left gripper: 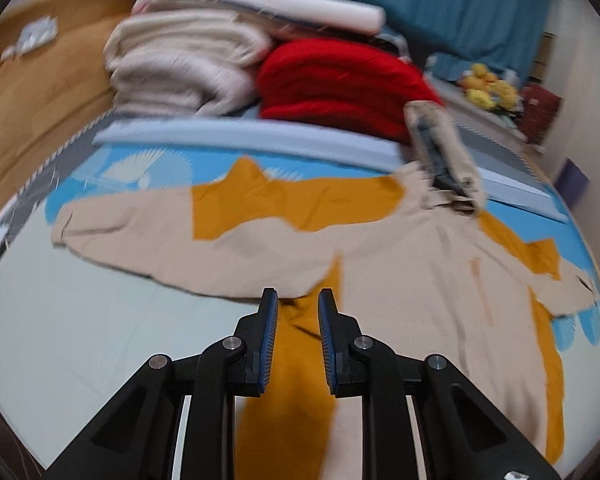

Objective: Fold large clothes
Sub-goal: 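Reach the left tool to the sleeve cuff nearest it and grasp it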

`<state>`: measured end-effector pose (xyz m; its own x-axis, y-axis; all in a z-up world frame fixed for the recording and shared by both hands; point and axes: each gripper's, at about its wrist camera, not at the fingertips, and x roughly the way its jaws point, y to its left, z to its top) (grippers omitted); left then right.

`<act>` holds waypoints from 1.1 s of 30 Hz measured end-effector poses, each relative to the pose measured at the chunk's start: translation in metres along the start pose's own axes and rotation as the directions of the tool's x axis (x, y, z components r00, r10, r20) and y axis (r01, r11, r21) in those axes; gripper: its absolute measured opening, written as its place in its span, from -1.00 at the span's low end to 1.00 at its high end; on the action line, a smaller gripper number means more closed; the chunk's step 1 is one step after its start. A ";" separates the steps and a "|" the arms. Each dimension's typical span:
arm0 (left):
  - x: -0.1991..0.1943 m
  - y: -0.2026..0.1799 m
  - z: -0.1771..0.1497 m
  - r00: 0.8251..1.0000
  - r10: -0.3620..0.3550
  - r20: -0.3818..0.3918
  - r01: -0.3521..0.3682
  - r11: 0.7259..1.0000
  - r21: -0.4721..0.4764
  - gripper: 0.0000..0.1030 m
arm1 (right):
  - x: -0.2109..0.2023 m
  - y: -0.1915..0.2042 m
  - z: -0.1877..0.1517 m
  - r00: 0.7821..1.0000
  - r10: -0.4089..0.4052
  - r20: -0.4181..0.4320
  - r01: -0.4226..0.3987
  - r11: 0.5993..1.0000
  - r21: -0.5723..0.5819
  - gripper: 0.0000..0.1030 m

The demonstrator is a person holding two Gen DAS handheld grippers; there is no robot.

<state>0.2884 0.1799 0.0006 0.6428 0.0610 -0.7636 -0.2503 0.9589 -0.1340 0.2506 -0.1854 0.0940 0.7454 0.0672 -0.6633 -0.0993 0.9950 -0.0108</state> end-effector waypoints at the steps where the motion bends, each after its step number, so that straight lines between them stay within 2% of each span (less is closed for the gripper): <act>1: 0.008 0.007 0.001 1.000 0.004 -0.008 -0.004 1.000 -0.017 -0.65 | 0.003 0.000 0.005 1.000 0.005 0.018 -0.005 1.000 -0.001 -0.40; 4: 0.040 0.041 0.005 0.998 0.053 -0.032 -0.055 0.996 -0.070 -0.65 | 0.019 -0.001 0.012 0.999 0.031 0.038 -0.031 0.999 0.007 -0.33; 6: 0.057 0.065 0.008 0.995 0.086 -0.045 -0.091 0.989 -0.115 -0.64 | 0.038 0.000 0.013 0.997 0.073 -0.013 -0.073 0.997 0.027 -0.16; 10: 0.086 0.121 0.014 0.987 0.140 -0.083 -0.156 0.960 -0.231 -0.62 | 0.058 0.009 0.019 0.994 0.105 -0.029 -0.106 0.994 -0.026 -0.07; 12: 0.097 0.148 0.018 0.982 0.164 -0.095 -0.184 0.945 -0.270 -0.49 | 0.064 0.013 0.020 0.995 0.097 -0.013 -0.098 0.994 -0.054 0.18; 14: 0.107 0.178 0.022 0.978 0.183 -0.103 -0.206 0.927 -0.312 -0.36 | 0.075 0.017 0.022 0.995 0.096 -0.017 -0.096 0.993 -0.072 0.31; 18: 0.121 0.240 0.026 0.974 0.200 -0.110 -0.228 0.880 -0.417 -0.31 | 0.093 0.010 0.023 0.994 0.098 -0.047 -0.100 0.994 -0.044 0.31; 23: 0.136 0.313 0.018 0.980 0.169 -0.102 -0.197 0.792 -0.577 -0.31 | 0.108 0.007 0.021 0.994 0.093 -0.048 -0.096 0.994 -0.043 0.31; 25: 0.144 0.331 0.015 0.984 0.148 -0.095 -0.175 0.764 -0.621 -0.31 | 0.115 0.006 0.020 0.995 0.086 -0.056 -0.089 0.995 -0.037 0.21; 26: 0.147 0.341 0.012 0.987 0.134 -0.086 -0.158 0.743 -0.650 -0.31 | 0.118 0.007 0.020 0.995 0.078 -0.060 -0.081 0.996 -0.038 -0.05; 27: 0.150 0.347 0.010 0.989 0.123 -0.082 -0.146 0.728 -0.669 -0.31 | 0.122 0.008 0.019 0.995 0.072 -0.066 -0.075 0.996 -0.045 -0.40; 28: 0.153 0.352 0.008 0.991 0.112 -0.079 -0.135 0.714 -0.687 -0.31 | 0.126 0.009 0.017 0.995 0.070 -0.072 -0.074 0.996 -0.051 -0.55; 30: 0.159 0.359 0.006 0.993 0.097 -0.067 -0.116 0.696 -0.709 -0.31 | 0.132 0.009 0.014 0.994 0.071 -0.081 -0.075 0.996 -0.055 -0.61; 33: 0.163 0.361 0.010 0.993 0.106 -0.045 -0.107 0.708 -0.697 -0.32 | 0.140 0.012 0.008 0.989 0.100 -0.105 -0.107 0.992 -0.060 -0.58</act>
<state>0.3103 0.5387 -0.1658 0.5793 0.1498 -0.8013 -0.7513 0.4794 -0.4535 0.3590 -0.1639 0.0075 0.6580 0.1580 -0.7362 -0.2179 0.9759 0.0147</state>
